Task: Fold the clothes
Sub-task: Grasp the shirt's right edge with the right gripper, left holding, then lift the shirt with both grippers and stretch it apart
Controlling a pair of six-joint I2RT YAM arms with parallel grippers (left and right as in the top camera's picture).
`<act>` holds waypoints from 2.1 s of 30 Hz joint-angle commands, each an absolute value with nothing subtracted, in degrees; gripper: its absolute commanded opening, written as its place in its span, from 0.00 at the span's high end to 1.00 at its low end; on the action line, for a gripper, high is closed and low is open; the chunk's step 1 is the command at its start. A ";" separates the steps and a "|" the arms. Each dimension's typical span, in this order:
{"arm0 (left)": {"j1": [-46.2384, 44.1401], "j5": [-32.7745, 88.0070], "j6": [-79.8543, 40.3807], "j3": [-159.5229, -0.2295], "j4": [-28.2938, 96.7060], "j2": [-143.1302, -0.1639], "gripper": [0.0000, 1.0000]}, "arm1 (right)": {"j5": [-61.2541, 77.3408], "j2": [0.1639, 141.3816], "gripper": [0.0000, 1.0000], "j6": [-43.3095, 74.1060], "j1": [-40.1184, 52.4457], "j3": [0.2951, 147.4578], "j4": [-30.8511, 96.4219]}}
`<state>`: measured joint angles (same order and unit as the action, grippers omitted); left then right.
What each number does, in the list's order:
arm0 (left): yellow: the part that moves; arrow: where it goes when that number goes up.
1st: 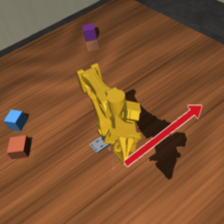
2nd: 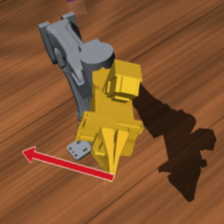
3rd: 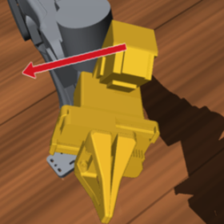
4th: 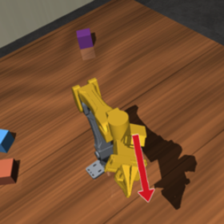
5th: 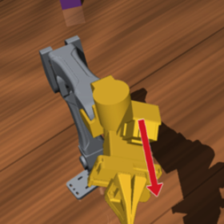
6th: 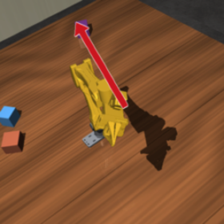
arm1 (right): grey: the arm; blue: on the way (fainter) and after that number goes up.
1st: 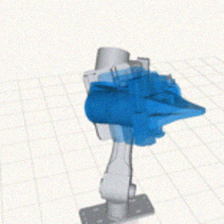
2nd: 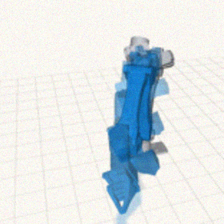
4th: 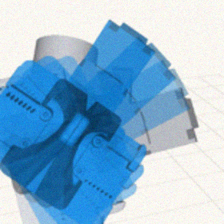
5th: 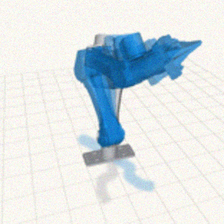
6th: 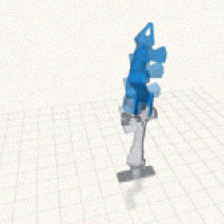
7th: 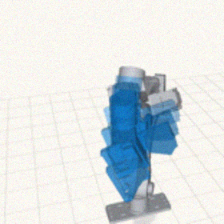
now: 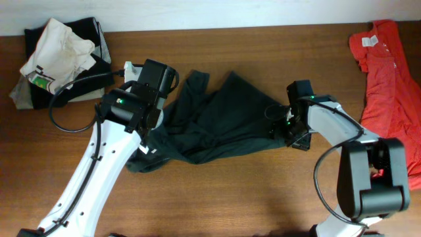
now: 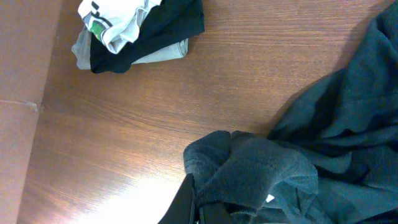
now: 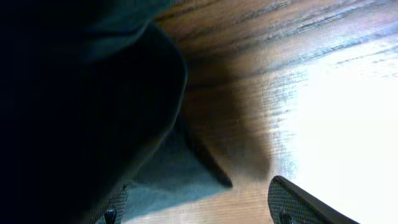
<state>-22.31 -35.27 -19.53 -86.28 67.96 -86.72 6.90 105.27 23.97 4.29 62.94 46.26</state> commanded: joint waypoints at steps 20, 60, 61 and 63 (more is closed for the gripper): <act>-21.85 -28.08 -20.03 -94.59 65.65 -75.64 0.99 | 6.39 95.88 0.96 22.94 4.32 80.09 63.24; -10.11 -27.59 -5.43 -122.43 42.87 -95.81 0.99 | 15.25 101.19 0.96 16.27 -7.01 137.75 66.02; -9.52 -27.55 -3.25 -130.34 43.99 -95.79 0.99 | 15.33 100.12 0.96 16.29 -9.56 141.71 66.39; -8.80 -25.54 -1.63 -139.79 46.57 -95.79 0.99 | 16.49 98.94 0.96 16.29 -13.65 147.28 67.83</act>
